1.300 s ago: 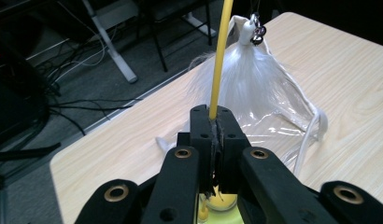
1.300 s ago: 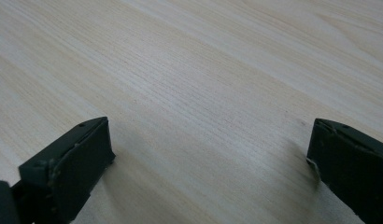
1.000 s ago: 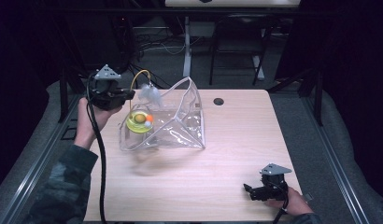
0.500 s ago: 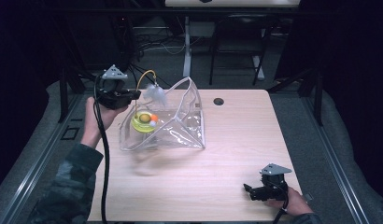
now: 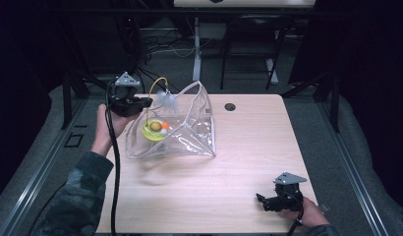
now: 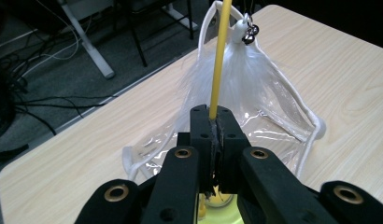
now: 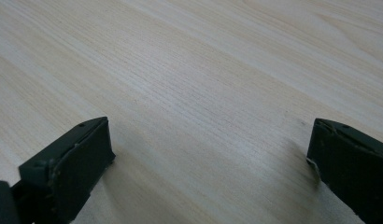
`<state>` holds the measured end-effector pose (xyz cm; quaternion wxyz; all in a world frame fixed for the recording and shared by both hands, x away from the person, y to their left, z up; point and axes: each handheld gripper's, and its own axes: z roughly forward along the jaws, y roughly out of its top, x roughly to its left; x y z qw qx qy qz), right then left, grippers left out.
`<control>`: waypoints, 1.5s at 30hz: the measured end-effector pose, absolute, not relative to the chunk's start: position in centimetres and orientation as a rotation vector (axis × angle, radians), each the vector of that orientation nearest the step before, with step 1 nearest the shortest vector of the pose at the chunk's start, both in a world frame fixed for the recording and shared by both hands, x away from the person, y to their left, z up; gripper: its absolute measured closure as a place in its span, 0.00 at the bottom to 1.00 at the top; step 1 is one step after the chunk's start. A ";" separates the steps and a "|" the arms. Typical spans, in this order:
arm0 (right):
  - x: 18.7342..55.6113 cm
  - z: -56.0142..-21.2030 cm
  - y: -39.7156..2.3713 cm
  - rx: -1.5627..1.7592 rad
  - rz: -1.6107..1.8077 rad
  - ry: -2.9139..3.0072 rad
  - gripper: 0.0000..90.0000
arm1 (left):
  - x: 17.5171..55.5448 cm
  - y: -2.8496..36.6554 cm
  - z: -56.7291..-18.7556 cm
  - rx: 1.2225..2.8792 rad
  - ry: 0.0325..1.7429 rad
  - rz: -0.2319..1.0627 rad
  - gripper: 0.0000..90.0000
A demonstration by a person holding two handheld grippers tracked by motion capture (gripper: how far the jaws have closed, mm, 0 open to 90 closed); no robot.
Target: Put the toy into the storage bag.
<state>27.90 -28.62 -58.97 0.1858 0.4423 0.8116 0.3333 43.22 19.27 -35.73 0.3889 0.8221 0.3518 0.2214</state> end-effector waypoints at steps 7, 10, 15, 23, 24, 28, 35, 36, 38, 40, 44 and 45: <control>27.9 -59.0 -28.6 1.248 0.955 2.288 0.00 | 43.9 18.9 -36.3 2.089 0.899 0.543 0.98; 27.9 -59.0 -28.6 1.248 0.957 2.289 0.00 | 44.2 18.8 -36.6 2.080 0.892 0.537 0.97; 27.9 -59.0 -28.6 1.248 0.956 2.288 0.00 | 44.5 18.4 -37.1 2.085 0.896 0.538 0.98; 27.9 -59.0 -28.6 1.248 0.954 2.289 0.00 | 45.0 18.0 -38.4 2.100 0.914 0.522 0.98; 27.9 -59.0 -28.6 1.248 0.956 2.290 0.00 | 45.0 17.9 -38.6 2.105 0.913 0.526 0.98; 27.9 -59.0 -28.6 1.250 0.955 2.291 0.00 | 45.3 17.7 -39.0 2.112 0.924 0.517 0.98; 27.9 -59.0 -28.6 1.246 0.939 2.287 0.00 | 45.7 17.4 -39.9 2.112 0.935 0.497 0.98; 27.9 -59.0 -28.6 1.246 0.939 2.286 0.00 | 45.7 17.3 -40.2 2.114 0.940 0.491 0.98; 27.9 -59.0 -28.6 1.246 0.939 2.287 0.00 | 45.9 17.3 -40.6 2.118 0.946 0.486 0.98; 27.9 -59.0 -28.6 1.246 0.939 2.286 0.00 | 46.1 17.3 -41.0 2.120 0.955 0.472 0.97; 27.9 -59.0 -28.6 1.246 0.940 2.286 0.00 | 46.4 17.4 -41.3 2.127 0.960 0.460 0.97; 27.9 -59.0 -28.6 1.245 0.940 2.289 0.00 | 46.4 17.4 -41.4 2.128 0.959 0.461 0.97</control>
